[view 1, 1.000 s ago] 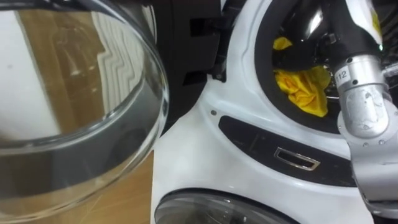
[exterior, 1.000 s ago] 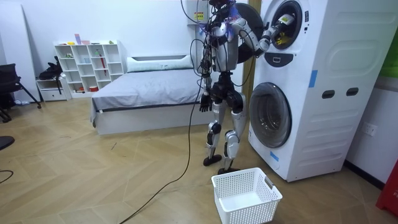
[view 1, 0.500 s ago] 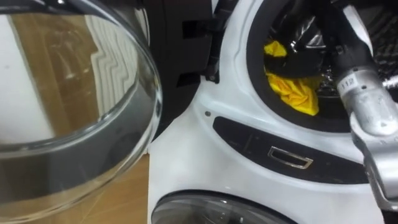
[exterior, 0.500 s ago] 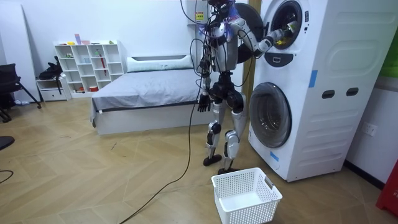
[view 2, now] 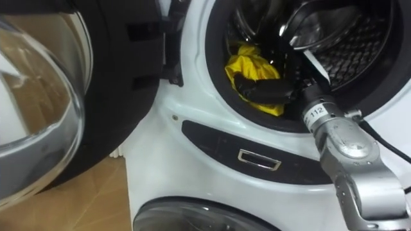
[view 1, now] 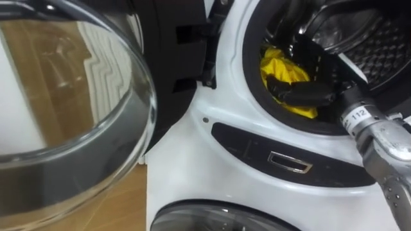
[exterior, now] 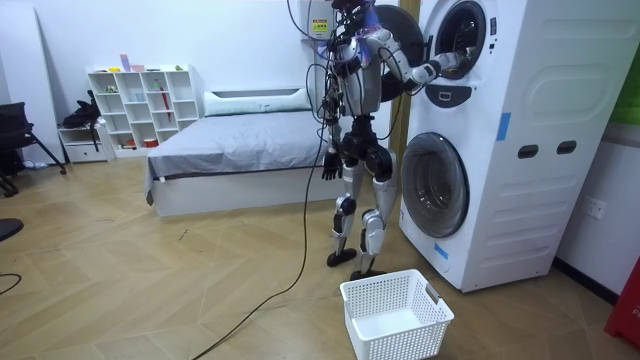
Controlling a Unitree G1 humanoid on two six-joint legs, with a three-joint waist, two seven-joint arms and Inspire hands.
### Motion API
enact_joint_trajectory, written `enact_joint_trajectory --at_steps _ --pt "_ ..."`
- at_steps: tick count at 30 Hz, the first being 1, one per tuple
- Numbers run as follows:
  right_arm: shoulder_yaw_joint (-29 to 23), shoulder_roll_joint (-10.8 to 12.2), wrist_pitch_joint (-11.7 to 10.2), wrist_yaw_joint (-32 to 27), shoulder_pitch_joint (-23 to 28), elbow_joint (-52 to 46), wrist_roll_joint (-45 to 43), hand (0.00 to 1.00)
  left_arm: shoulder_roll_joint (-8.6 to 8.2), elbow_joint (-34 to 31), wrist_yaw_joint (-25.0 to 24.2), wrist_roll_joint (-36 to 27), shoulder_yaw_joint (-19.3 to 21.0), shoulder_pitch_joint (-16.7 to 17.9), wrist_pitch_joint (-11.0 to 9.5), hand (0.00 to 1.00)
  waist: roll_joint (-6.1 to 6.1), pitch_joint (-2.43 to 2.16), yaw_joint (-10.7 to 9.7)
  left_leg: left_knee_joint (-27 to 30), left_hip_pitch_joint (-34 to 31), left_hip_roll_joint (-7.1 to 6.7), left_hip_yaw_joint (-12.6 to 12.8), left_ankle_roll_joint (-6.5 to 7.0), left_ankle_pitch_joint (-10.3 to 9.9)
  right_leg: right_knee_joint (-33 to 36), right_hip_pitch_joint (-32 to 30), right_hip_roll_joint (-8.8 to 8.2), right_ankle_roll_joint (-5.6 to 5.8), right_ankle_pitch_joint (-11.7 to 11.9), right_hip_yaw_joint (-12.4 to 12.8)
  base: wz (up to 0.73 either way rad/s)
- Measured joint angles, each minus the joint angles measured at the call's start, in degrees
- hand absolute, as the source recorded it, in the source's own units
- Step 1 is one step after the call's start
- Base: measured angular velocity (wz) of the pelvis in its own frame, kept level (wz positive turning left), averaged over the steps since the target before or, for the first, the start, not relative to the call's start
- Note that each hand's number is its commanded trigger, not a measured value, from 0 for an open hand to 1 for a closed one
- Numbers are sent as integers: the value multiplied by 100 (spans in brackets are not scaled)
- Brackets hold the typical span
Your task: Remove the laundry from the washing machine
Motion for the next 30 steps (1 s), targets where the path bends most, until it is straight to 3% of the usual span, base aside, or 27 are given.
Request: enact_joint_trajectory --at_steps 5,6,7,9,14,30 --pt "-6 -58 -138 358 19 159 3 0 2 5 13 3 -5 1 84 0 5 1 14 -2 42 14 17 -4 -29 0 26 18 0 0 22 -1" --pt "-9 -75 -196 445 27 254 -11 39 2 10 15 2 -2 1 105 0 7 0 23 -13 68 23 25 -8 -31 3 42 28 0 0 31 0" --pt "-15 -88 -219 480 63 264 -30 100 2 11 15 2 0 0 109 0 8 0 35 -15 79 28 30 -11 -34 2 50 35 0 0 49 0" --pt "-61 -98 -293 624 142 253 -90 100 1 13 15 2 0 -2 112 0 19 -7 55 -12 91 38 32 -18 -46 -1 56 61 0 0 169 0" --pt "-170 -126 -369 849 226 264 -174 100 3 22 5 -3 -4 -3 113 0 25 -5 148 -35 157 48 22 -36 -73 -51 124 90 8 -5 203 -1" --pt "-336 -80 -454 357 226 196 -569 100 40 14 -30 3 -7 -57 112 0 22 -2 140 -26 141 27 14 26 -155 -85 116 80 23 -14 282 0"
